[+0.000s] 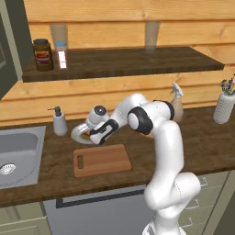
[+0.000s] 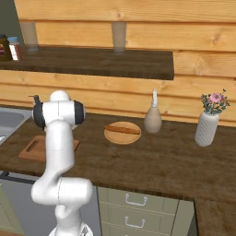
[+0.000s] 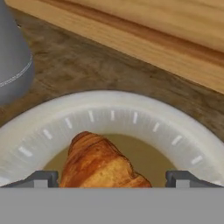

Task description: From the different types of pastries on the counter, select a croissant and place it on the cutting board. Then retrieve a jar of jam from the cabinet and place it alongside the croissant on the cutting board.

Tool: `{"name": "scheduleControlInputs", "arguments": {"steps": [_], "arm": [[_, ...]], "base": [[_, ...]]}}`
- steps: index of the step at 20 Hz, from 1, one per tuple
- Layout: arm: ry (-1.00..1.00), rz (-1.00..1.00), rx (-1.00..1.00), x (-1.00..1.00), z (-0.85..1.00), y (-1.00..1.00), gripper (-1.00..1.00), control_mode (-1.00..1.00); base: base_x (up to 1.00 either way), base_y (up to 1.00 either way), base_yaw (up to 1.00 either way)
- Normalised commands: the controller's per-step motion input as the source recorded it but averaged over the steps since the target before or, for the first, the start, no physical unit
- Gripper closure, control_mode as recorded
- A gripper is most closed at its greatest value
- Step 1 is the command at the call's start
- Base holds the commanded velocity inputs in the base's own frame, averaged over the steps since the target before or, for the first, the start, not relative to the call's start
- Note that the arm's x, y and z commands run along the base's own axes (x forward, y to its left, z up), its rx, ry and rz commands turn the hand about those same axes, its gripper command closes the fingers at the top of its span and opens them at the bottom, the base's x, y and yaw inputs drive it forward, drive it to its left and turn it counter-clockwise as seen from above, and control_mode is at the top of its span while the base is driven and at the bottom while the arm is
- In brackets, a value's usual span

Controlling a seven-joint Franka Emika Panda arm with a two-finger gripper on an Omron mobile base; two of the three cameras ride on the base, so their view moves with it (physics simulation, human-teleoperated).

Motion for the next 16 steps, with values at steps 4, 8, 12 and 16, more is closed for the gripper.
{"name": "scheduleControlInputs", "arguments": {"steps": [4, 8, 12, 16], "arm": [[-0.06, -0.01, 0.00, 0.17, 0.00, 0.00, 1.00, -1.00], [-0.11, 0.00, 0.00, -0.04, 0.42, 0.00, 1.00, -1.00], [0.08, 0.00, 0.05, -0.26, 0.46, 0.03, 1.00, -1.00], [0.14, -0.20, 0.13, -0.64, 0.50, 0.00, 1.00, -1.00]], "base": [[0.00, 0.00, 0.00], [0.00, 0.00, 0.00], [0.00, 0.00, 0.00], [0.00, 0.00, 0.00]]}}
